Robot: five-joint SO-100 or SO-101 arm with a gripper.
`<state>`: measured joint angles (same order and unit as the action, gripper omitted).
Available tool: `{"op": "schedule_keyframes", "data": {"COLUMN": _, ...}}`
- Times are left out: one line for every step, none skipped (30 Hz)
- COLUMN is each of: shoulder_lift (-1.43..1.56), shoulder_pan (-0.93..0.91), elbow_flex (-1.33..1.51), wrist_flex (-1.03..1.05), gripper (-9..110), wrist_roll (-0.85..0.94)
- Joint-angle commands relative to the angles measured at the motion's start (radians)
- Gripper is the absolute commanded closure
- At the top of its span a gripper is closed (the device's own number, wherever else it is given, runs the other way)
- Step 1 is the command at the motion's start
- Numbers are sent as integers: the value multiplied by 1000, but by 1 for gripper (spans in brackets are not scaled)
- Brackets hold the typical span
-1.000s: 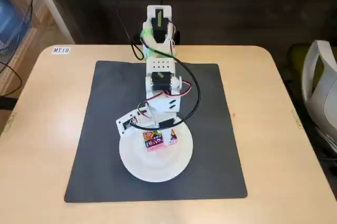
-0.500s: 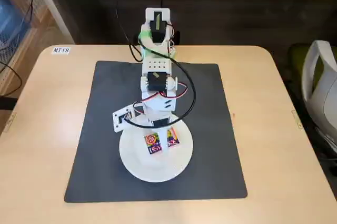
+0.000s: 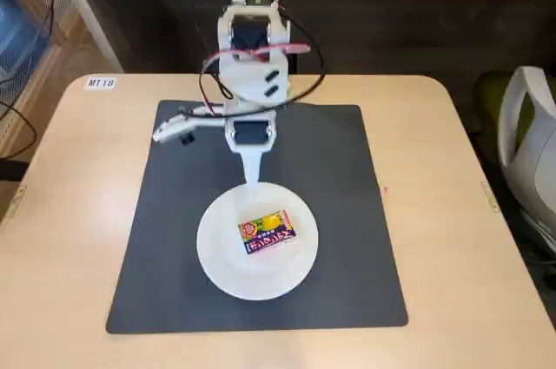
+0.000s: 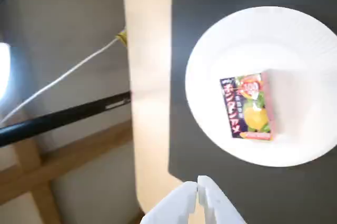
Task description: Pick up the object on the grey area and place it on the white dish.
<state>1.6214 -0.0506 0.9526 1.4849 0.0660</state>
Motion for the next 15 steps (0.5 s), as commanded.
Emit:
{"op": "schedule_keyframes", "data": {"shoulder_lift": 206, "shoulder_pan": -18, "elbow_flex": 74, "wrist_flex": -3, "gripper": 101, "wrist_roll": -29}}
{"op": "schedule_keyframes", "data": {"shoulder_lift": 272, "shoulder_pan": -25, "elbow_flex": 137, "wrist_flex": -17, "gripper": 101, "wrist_roll": -38}}
{"op": "schedule_keyframes", "data": {"shoulder_lift": 348, "shoulder_pan": -32, "elbow_flex": 218, "wrist_flex": -43, "gripper": 101, "wrist_roll": -52}}
{"op": "schedule_keyframes", "data": {"shoulder_lift": 436, "shoulder_pan": -37, "elbow_flex": 318, "wrist_flex": -83, "gripper": 101, "wrist_roll": -69}}
{"op": "schedule_keyframes", "data": {"shoulder_lift": 534, "shoulder_pan": -41, "elbow_flex": 433, "wrist_flex": -130, "gripper": 101, "wrist_roll": -87}}
{"op": "schedule_keyframes", "data": {"shoulder_lift": 637, "shoulder_pan": -46, "elbow_flex": 555, "wrist_flex": -181, "gripper": 101, "wrist_roll": -110}}
{"op": "schedule_keyframes", "data": {"shoulder_lift": 741, "shoulder_pan": -51, "elbow_flex": 681, "wrist_flex": -232, "gripper": 101, "wrist_roll": -126}}
{"op": "schedule_keyframes", "data": {"shoulder_lift": 834, "shoulder_pan": -51, "elbow_flex": 798, "wrist_flex": -273, "gripper": 101, "wrist_roll": -133}}
{"op": "schedule_keyframes", "data": {"shoulder_lift": 914, "shoulder_pan": -51, "elbow_flex": 900, "wrist_flex": -298, "gripper": 102, "wrist_roll": -138}}
{"op": "schedule_keyframes", "data": {"shoulder_lift": 986, "shoulder_pan": -52, "elbow_flex": 992, "wrist_flex": -310, "gripper": 102, "wrist_roll": -140}}
{"op": "schedule_keyframes", "data": {"shoulder_lift": 1046, "shoulder_pan": -52, "elbow_flex": 1075, "wrist_flex": -319, "gripper": 102, "wrist_roll": -137}}
{"op": "schedule_keyframes", "data": {"shoulder_lift": 1103, "shoulder_pan": -52, "elbow_flex": 1157, "wrist_flex": -331, "gripper": 102, "wrist_roll": -133}}
{"op": "schedule_keyframes", "data": {"shoulder_lift": 1163, "shoulder_pan": -52, "elbow_flex": 1238, "wrist_flex": -350, "gripper": 102, "wrist_roll": -129}}
{"op": "schedule_keyframes", "data": {"shoulder_lift": 1224, "shoulder_pan": -52, "elbow_flex": 1321, "wrist_flex": -373, "gripper": 102, "wrist_roll": -123}}
{"op": "schedule_keyframes", "data": {"shoulder_lift": 1285, "shoulder_pan": -52, "elbow_flex": 1399, "wrist_flex": -393, "gripper": 102, "wrist_roll": -121}}
